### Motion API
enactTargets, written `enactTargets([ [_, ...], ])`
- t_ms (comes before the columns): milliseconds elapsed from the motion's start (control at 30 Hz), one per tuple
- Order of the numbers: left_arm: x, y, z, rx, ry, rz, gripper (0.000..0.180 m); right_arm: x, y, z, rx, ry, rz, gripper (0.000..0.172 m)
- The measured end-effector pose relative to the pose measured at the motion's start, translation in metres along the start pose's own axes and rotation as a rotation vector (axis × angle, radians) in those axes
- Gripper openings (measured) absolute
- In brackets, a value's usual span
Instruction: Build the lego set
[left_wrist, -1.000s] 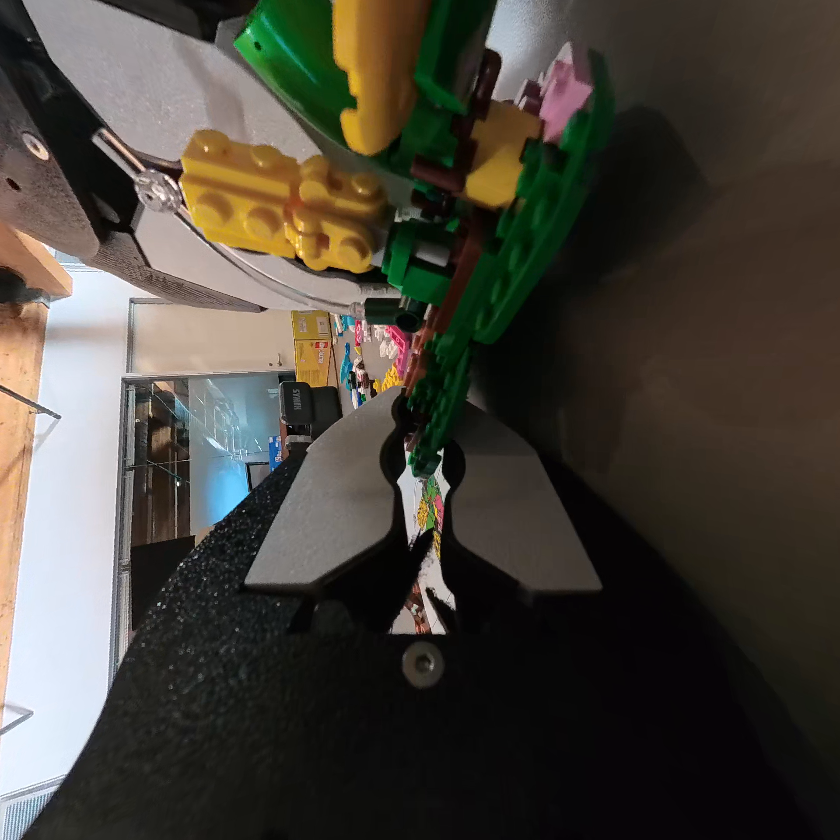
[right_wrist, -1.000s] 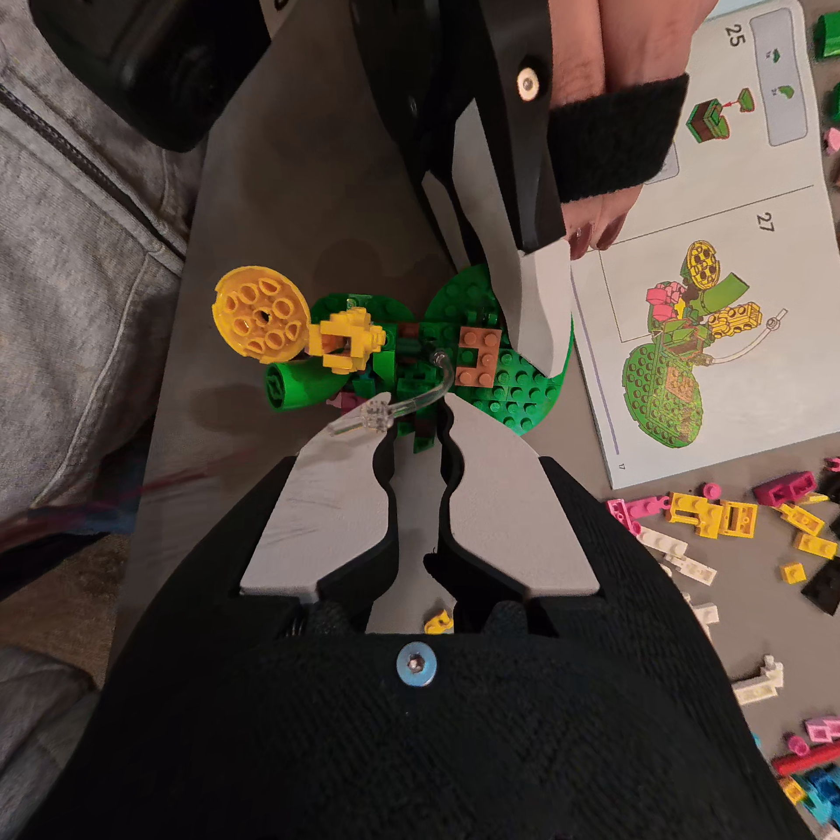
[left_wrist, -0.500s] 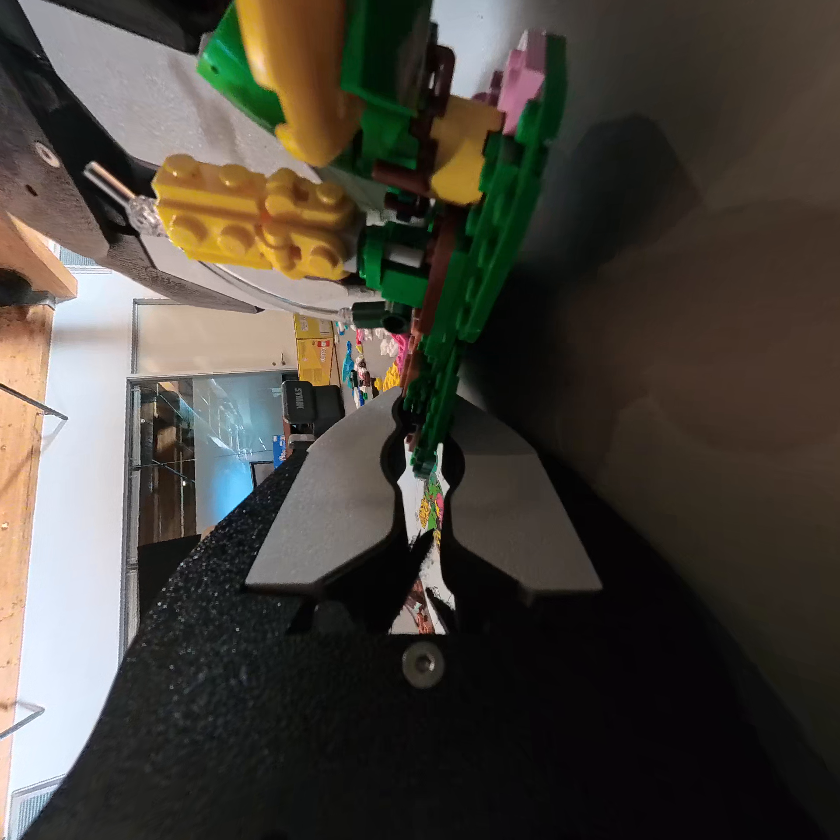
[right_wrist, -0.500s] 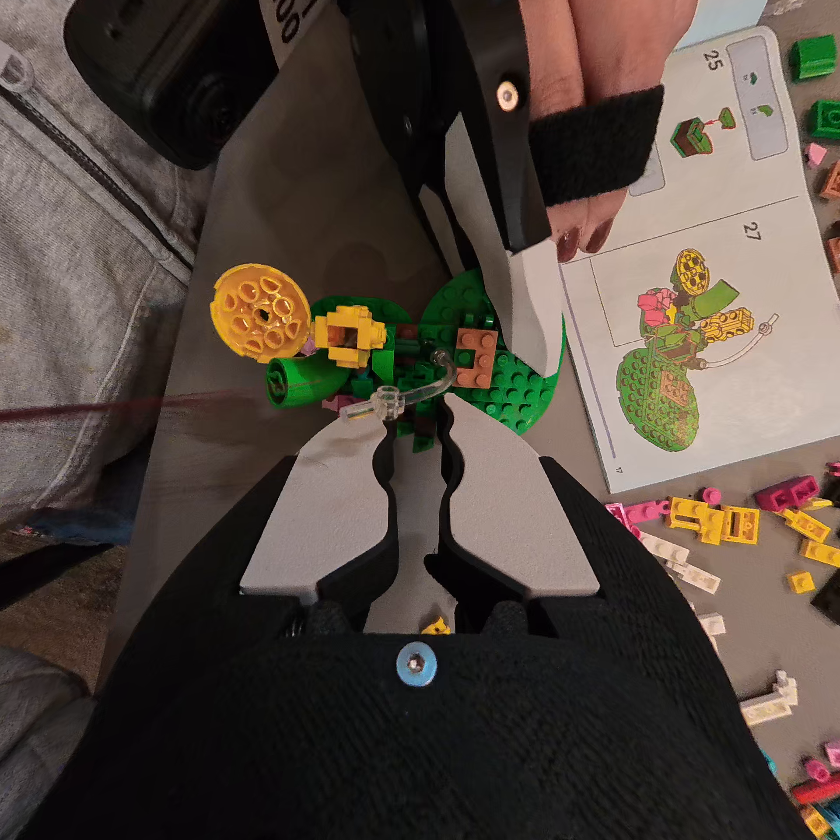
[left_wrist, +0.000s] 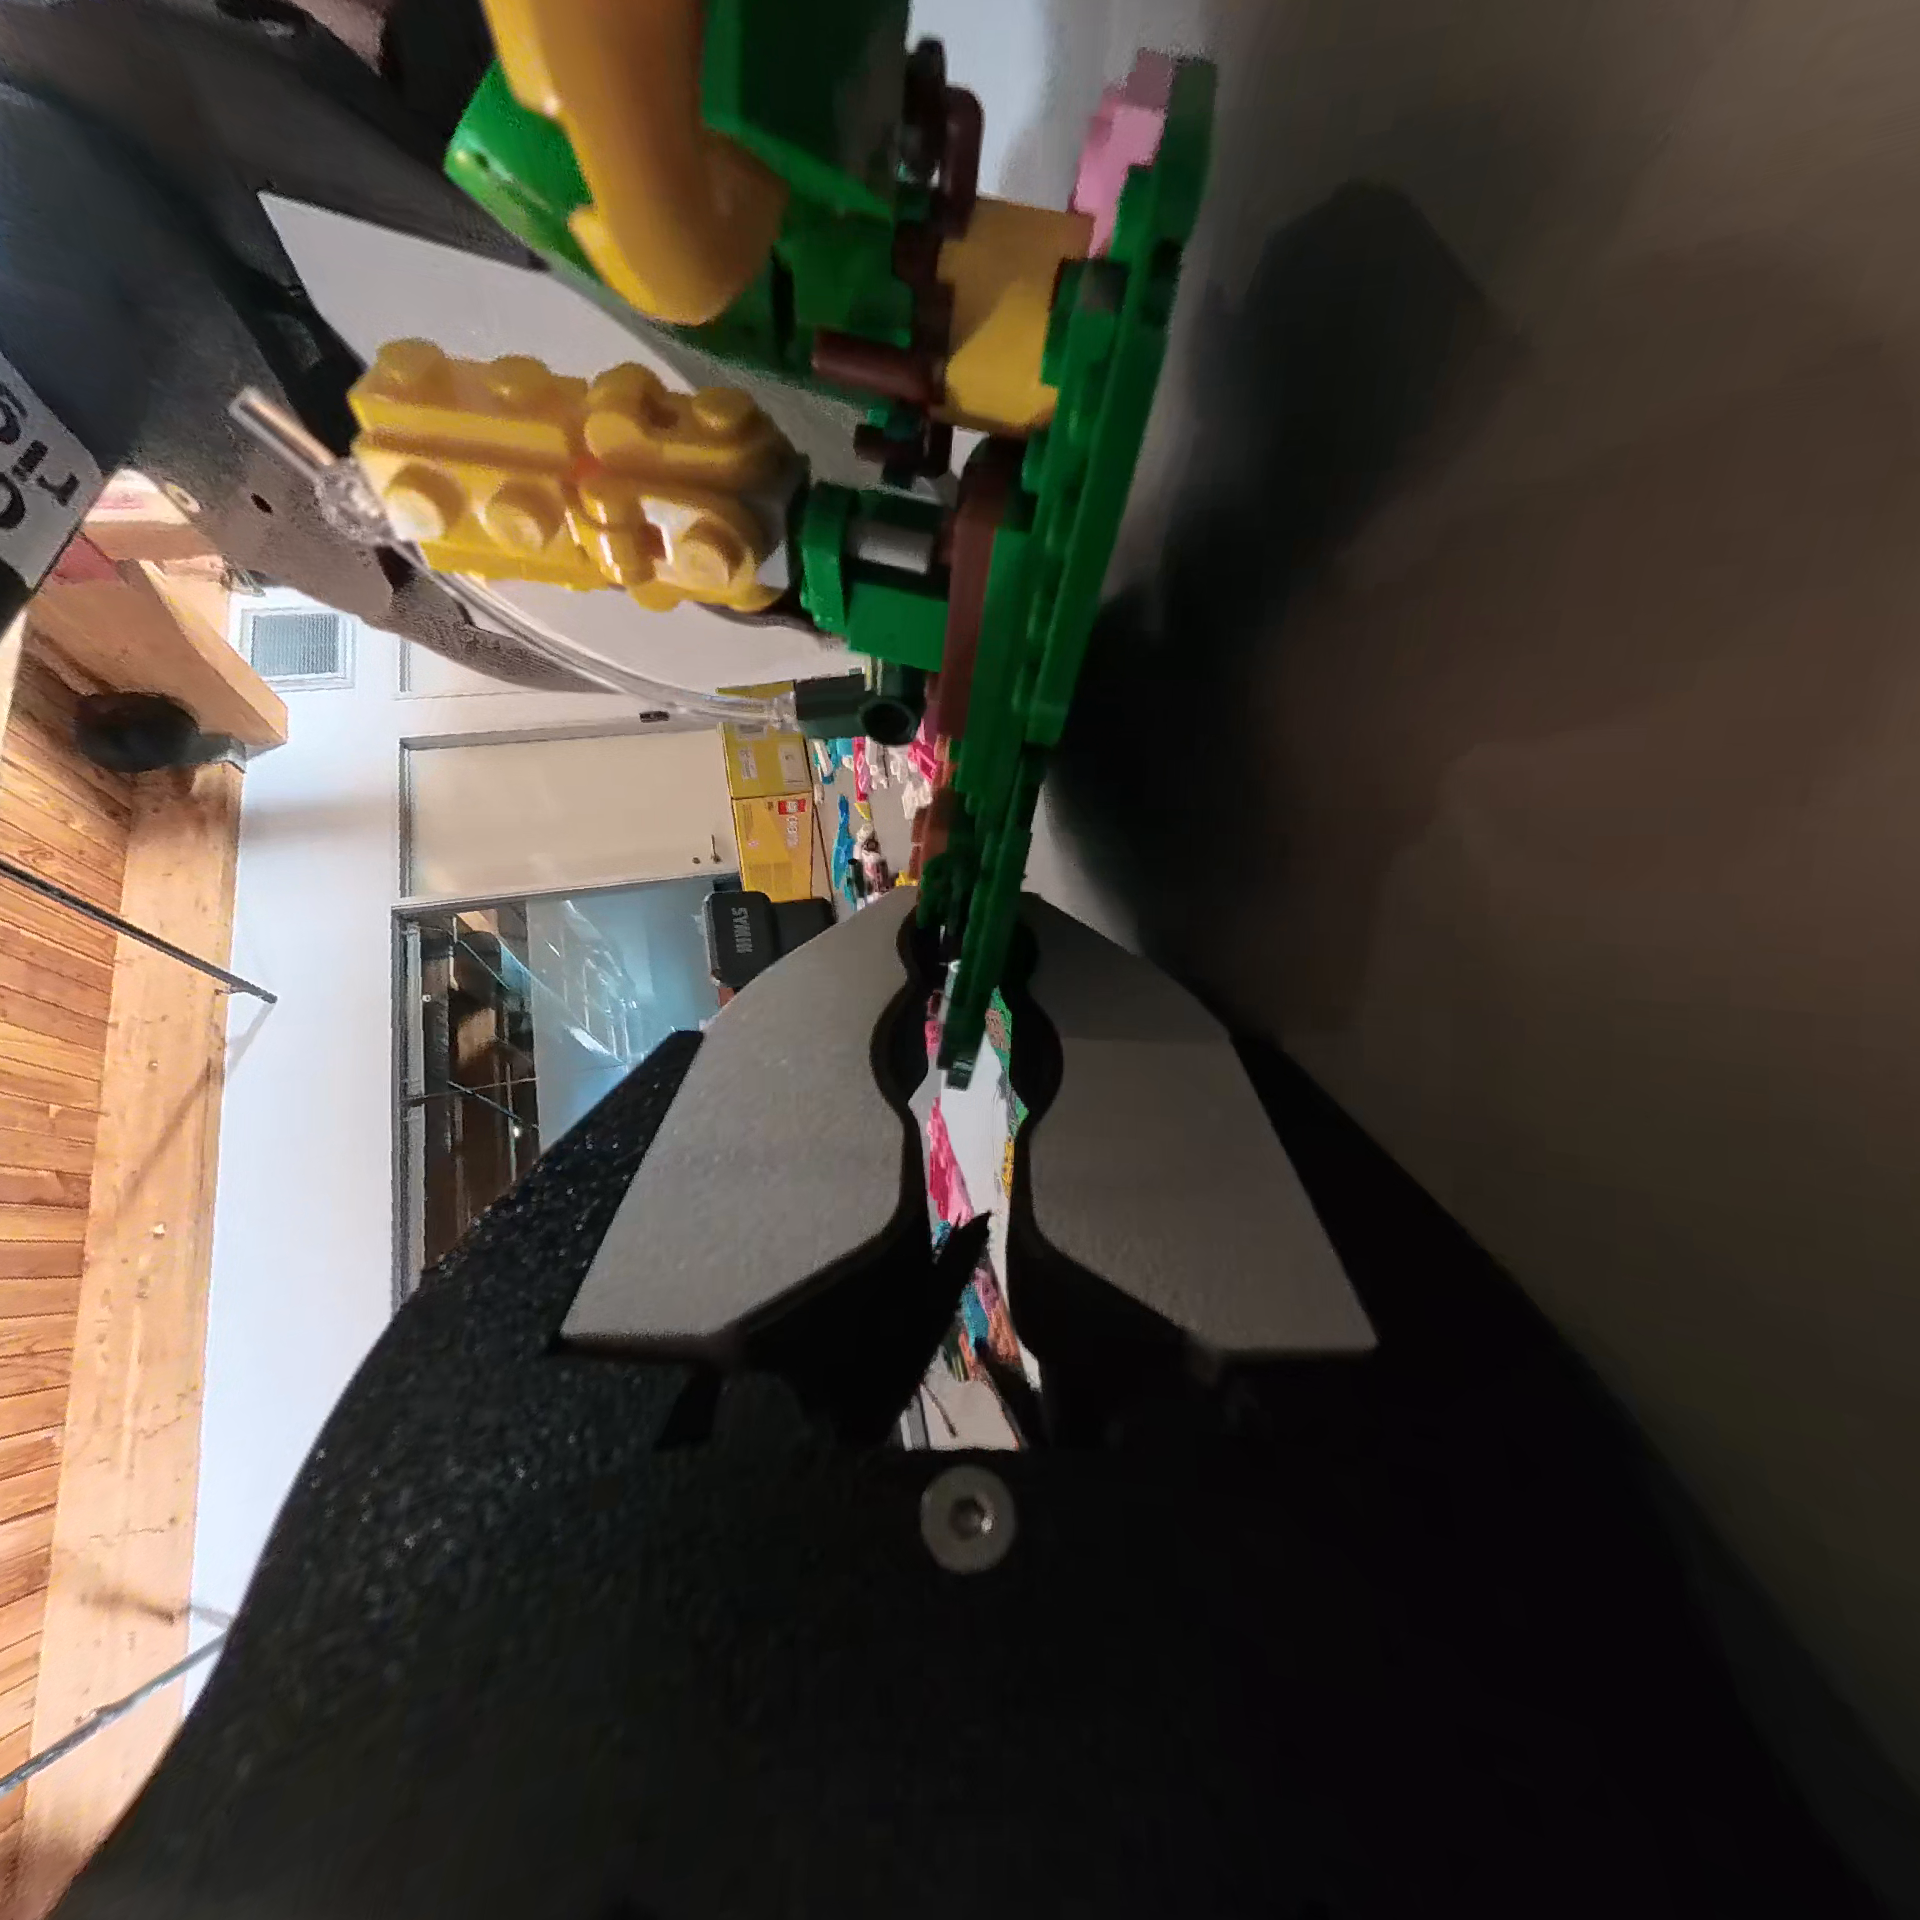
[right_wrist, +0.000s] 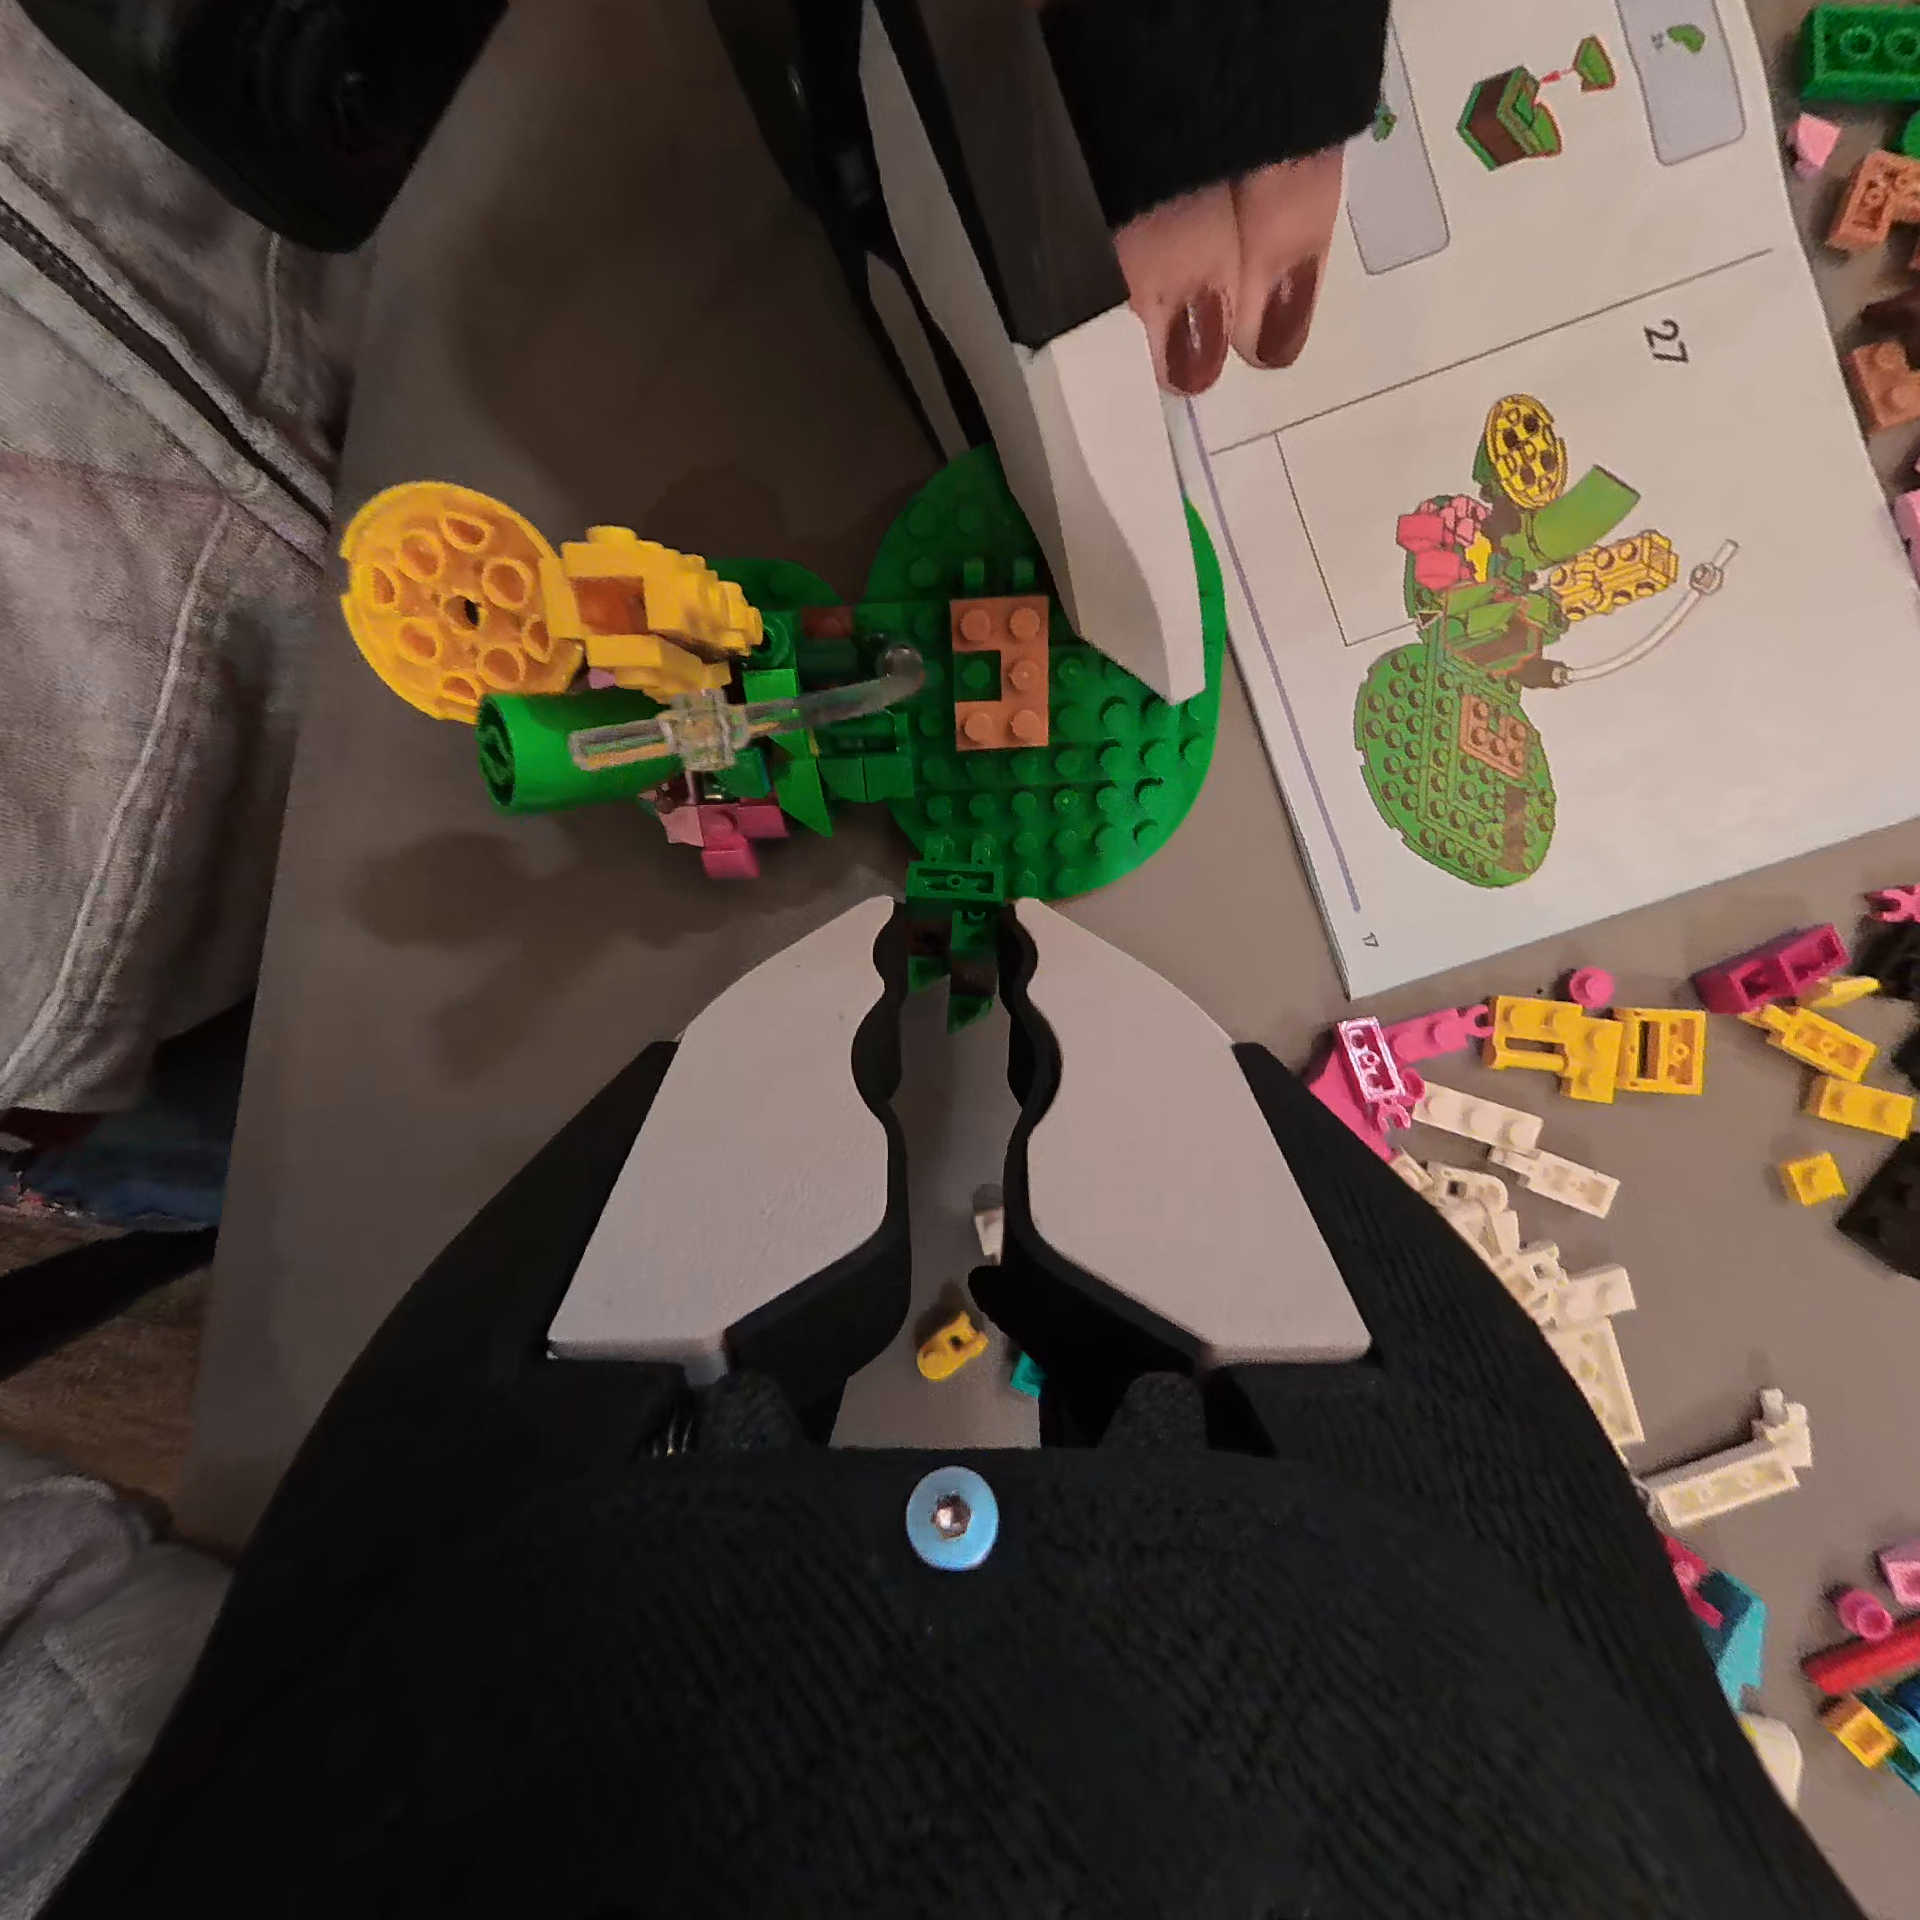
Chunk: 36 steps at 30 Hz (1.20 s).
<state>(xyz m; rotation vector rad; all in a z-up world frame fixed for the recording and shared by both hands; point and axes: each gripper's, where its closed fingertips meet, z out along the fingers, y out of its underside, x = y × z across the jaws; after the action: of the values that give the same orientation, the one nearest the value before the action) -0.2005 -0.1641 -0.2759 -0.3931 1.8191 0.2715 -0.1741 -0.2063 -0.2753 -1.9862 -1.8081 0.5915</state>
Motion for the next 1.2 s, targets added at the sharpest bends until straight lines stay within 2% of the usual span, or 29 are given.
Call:
enactTargets([
  [300, -0.001, -0.002, -0.001, 0.029, -0.009, 0.014, 0.011, -0.006, -0.008, -0.005, 0.050, -0.027, -0.018, 0.014],
  [600, -0.001, -0.002, -0.001, 0.027, -0.005, 0.009, 0.011, -0.003, 0.015, 0.006, -0.123, 0.021, -0.016, 0.014],
  [1200, -0.001, 0.000, 0.000, 0.023, -0.005, 0.012, 0.011, 0.002, 0.010, 0.002, -0.038, 0.031, 0.021, 0.017],
])
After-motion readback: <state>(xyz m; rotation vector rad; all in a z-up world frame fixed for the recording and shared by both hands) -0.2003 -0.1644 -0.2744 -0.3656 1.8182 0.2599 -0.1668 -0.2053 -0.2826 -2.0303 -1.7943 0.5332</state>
